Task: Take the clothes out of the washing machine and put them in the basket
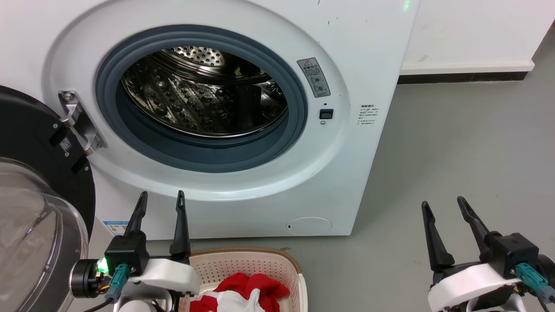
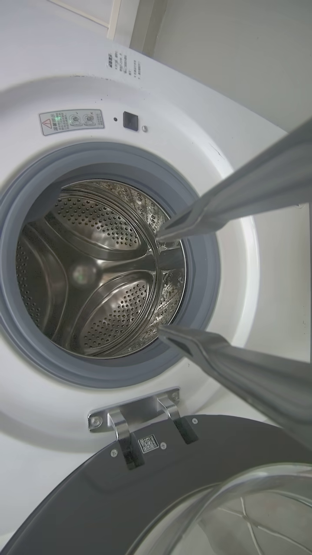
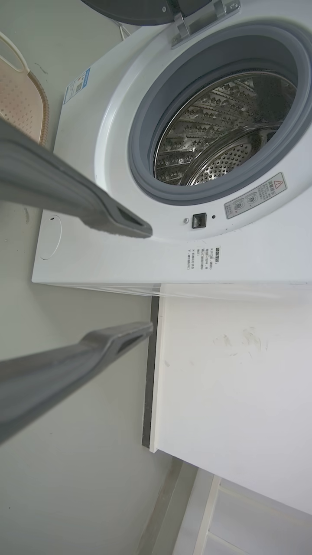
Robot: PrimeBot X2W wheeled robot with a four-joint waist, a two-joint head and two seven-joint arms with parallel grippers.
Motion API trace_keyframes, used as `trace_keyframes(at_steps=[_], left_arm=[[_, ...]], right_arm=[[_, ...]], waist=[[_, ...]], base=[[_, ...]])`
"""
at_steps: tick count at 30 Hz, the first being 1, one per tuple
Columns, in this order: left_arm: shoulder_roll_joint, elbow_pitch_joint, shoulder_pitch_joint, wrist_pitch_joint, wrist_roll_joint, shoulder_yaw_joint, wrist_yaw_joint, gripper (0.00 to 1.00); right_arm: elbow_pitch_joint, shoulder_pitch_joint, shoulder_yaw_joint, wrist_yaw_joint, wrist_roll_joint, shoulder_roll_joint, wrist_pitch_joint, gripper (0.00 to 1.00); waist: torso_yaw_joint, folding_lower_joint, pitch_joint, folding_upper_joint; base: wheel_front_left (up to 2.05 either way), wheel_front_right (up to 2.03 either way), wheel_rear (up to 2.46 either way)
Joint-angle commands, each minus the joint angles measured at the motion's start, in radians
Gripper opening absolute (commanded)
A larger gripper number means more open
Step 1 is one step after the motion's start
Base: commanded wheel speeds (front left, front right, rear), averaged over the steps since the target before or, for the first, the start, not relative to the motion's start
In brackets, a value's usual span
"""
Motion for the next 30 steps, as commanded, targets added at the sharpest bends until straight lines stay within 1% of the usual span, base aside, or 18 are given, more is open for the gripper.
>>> trace_keyframes(at_steps=[1, 24, 25, 29, 30], left_arm=[[0.006, -0.007, 0.009, 0.003, -0.003, -0.001, 0.008, 1.0], [0.019, -0.013, 0.021, 0.016, -0.026, -0.014, 0.02, 1.0], [0.019, -0.014, 0.021, 0.017, -0.029, -0.014, 0.02, 0.0], [0.013, 0.01, 0.008, 0.024, -0.039, -0.004, 0.013, 0.0], [0.012, 0.016, 0.003, 0.032, -0.059, 0.002, 0.011, 0.0]], right_arm=[[-0.003, 0.005, -0.001, -0.001, 0.005, -0.001, 0.0, 1.0], [0.005, 0.003, 0.004, -0.001, 0.019, -0.001, -0.011, 1.0], [0.005, 0.003, 0.004, -0.001, 0.02, -0.001, -0.011, 0.0], [0.015, 0.008, 0.009, 0.0, 0.029, 0.0, -0.007, 0.0], [0.013, 0.01, 0.011, 0.0, 0.052, 0.0, -0.008, 0.0]], waist=[[0.0, 0.0002, 0.002, 0.0], [0.0, 0.0002, 0.011, 0.0], [0.0, 0.0002, 0.012, 0.0], [0.001, 0.0002, 0.012, 0.0], [0.001, 0.0002, 0.011, 0.0]], base=[[0.0, 0.0, 0.0], [0.0, 0.0, 0.0], [0.0, 0.0, 0.0], [0.0, 0.0, 0.0], [0.0, 0.0, 0.0]])
